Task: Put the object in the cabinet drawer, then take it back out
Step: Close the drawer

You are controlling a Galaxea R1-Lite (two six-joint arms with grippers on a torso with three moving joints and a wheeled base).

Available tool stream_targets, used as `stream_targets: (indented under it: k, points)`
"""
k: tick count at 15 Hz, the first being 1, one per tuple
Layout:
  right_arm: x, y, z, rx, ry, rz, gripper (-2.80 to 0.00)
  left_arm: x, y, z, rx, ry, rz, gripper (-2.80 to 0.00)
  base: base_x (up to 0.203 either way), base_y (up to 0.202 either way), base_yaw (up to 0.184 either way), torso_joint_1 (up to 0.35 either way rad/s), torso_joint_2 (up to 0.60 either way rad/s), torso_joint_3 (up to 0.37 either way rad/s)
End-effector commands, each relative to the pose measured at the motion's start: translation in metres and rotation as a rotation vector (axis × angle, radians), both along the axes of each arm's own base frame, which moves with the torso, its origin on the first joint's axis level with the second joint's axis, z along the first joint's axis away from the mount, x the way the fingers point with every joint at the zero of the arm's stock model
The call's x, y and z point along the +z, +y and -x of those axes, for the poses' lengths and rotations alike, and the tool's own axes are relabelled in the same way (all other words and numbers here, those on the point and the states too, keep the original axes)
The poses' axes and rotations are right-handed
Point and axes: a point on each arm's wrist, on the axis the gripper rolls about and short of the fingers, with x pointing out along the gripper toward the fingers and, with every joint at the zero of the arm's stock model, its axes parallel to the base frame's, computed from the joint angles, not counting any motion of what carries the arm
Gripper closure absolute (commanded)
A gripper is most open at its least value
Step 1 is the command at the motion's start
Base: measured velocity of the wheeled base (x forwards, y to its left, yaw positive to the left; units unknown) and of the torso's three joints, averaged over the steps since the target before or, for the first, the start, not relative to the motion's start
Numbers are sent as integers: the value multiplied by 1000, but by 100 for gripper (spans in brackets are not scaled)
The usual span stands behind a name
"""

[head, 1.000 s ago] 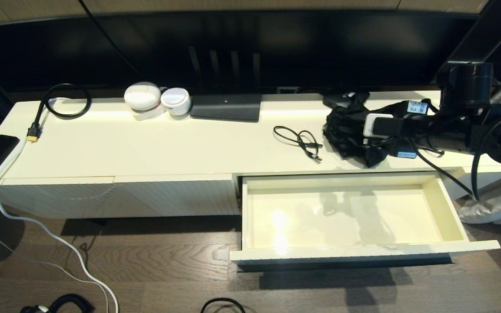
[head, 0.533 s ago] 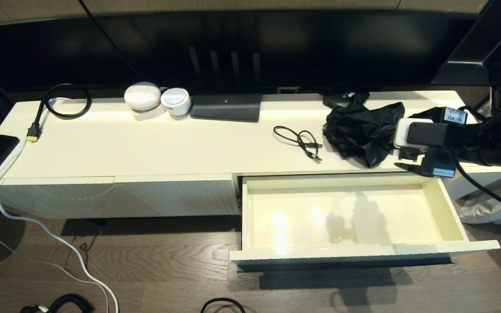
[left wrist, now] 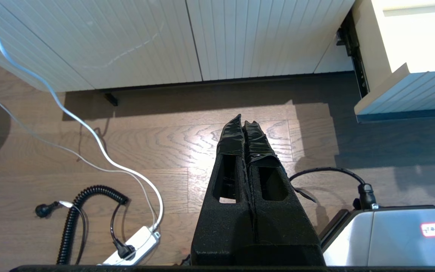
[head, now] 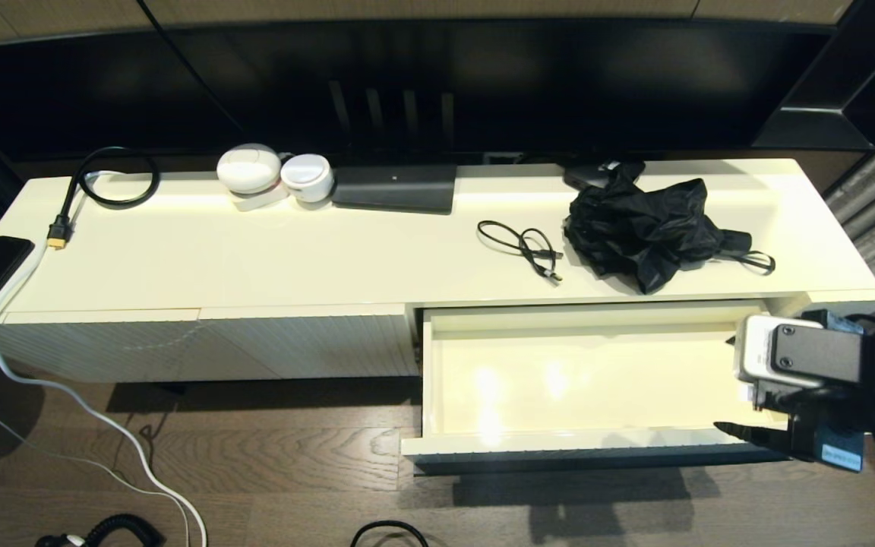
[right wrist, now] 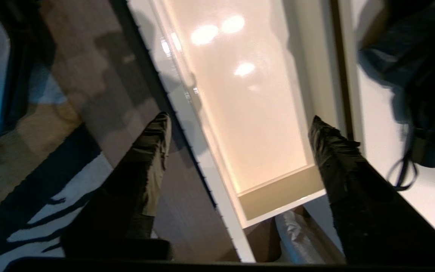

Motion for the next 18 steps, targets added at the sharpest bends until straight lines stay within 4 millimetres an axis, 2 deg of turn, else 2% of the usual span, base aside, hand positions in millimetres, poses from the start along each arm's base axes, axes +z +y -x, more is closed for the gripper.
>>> stream_targets:
  k: [1, 6, 11, 13, 18]
  points:
    - [-7, 0, 14, 25, 15, 4, 0, 0, 0, 0, 0, 0, -1, 0, 0, 0, 0, 0, 0, 0]
    - [-49, -2, 22, 32, 171, 51, 0, 0, 0, 0, 0, 0, -1, 0, 0, 0, 0, 0, 0, 0]
    - [-82, 10, 7, 61, 274, 97, 0, 0, 0, 0, 0, 0, -1, 0, 0, 0, 0, 0, 0, 0]
    - [-84, 11, 6, 64, 271, 98, 0, 0, 0, 0, 0, 0, -1, 0, 0, 0, 0, 0, 0, 0]
    - [-131, 41, -31, 118, 206, 86, 0, 0, 0, 0, -1, 0, -1, 0, 0, 0, 0, 0, 0, 0]
